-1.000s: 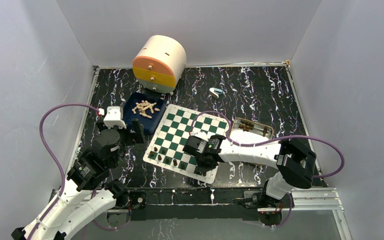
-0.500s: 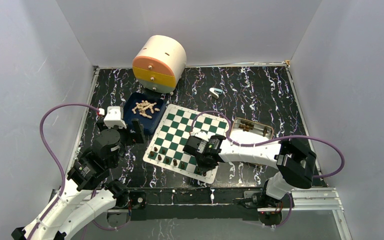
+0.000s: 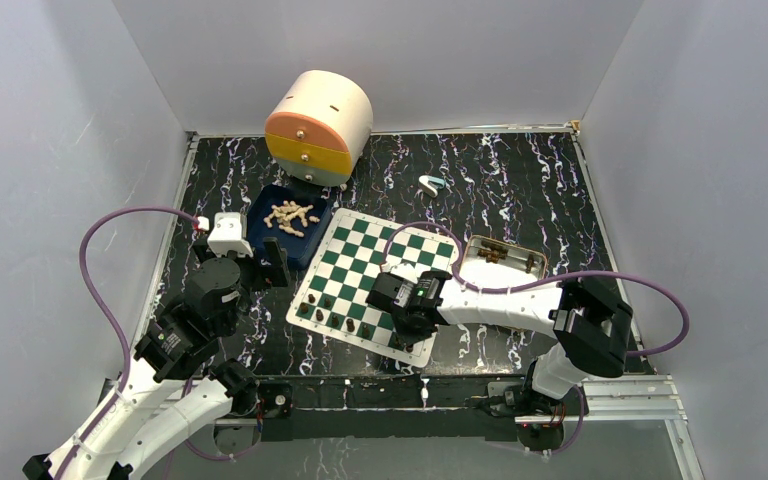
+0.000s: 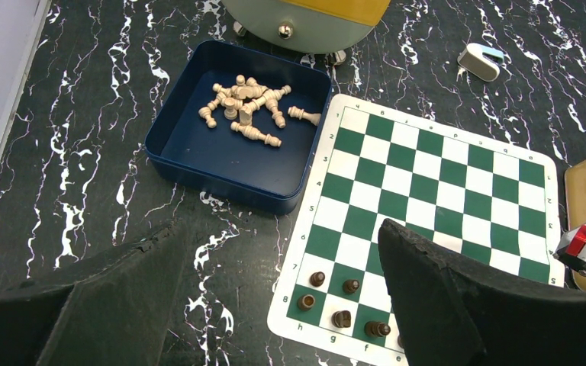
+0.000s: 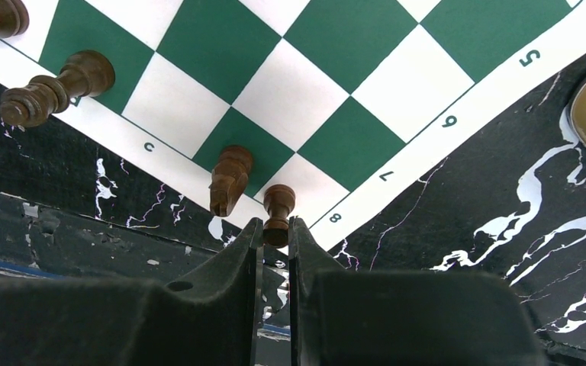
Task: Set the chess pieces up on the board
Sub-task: Adjust the chess piece on the chessboard.
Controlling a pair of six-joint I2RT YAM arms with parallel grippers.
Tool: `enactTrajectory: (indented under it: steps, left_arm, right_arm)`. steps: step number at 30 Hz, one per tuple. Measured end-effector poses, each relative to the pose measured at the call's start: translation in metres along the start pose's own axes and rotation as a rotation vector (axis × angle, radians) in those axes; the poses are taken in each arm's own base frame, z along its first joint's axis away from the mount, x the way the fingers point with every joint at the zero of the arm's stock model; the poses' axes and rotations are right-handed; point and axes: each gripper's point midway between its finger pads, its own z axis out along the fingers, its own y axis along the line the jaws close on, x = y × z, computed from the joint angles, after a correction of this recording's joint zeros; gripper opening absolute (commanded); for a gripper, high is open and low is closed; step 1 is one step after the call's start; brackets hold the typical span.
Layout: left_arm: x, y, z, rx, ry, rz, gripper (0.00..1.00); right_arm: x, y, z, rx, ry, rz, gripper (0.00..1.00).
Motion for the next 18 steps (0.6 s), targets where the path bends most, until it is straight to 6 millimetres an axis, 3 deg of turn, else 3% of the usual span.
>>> enactTrajectory:
  steps: [18]
  left_arm:
    - [0.0005,-0.0004,0.0006,-0.001,0.003,-0.002,0.92]
  right_arm:
    - [0.0031,-0.0080,-0.0031,0.030,0.007,-0.004,0.15]
